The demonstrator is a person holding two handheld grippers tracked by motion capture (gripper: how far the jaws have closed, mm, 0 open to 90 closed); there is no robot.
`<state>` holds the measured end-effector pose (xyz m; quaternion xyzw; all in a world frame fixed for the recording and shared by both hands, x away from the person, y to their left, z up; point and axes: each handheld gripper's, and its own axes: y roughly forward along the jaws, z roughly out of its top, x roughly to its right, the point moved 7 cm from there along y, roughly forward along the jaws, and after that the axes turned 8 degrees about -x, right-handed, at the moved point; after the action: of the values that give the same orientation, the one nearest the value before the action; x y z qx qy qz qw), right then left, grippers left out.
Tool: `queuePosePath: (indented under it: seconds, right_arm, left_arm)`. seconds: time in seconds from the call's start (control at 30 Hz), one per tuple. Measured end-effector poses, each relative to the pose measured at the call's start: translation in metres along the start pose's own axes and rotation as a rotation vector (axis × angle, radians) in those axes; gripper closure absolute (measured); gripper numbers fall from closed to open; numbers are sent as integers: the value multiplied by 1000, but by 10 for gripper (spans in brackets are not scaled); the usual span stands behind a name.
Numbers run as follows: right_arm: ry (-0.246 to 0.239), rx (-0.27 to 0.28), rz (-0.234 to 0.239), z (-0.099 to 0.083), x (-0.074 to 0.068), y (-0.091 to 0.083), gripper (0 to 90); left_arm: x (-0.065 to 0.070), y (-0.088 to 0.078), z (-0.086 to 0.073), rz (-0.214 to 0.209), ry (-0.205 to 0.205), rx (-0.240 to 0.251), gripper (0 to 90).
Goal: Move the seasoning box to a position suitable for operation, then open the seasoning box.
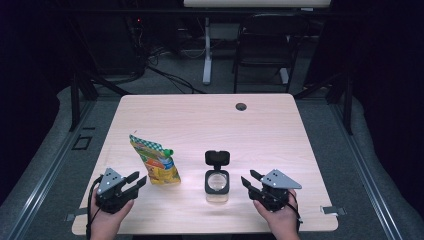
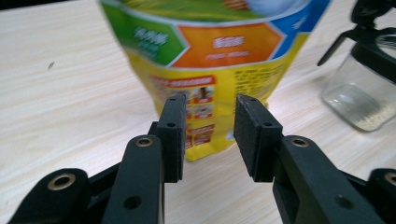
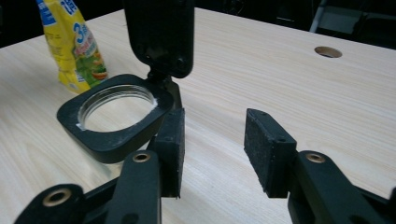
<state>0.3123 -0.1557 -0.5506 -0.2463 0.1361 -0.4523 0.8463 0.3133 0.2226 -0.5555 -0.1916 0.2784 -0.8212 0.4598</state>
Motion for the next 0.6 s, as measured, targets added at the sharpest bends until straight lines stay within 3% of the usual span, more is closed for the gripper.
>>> queuePosePath:
  seconds: [0.13, 0.3, 0.6]
  right_arm:
    - [10, 0, -3, -4, 3, 1, 554]
    - [-33, -5, -14, -4, -1, 2, 552]
    - [-40, -46, 5, -5, -7, 5, 567]
  left_arm:
    - [-8, 2, -3, 11, -21, -8, 638]
    - [-14, 3, -6, 20, -29, -15, 634]
    - [-22, 0, -6, 35, -58, -3, 623]
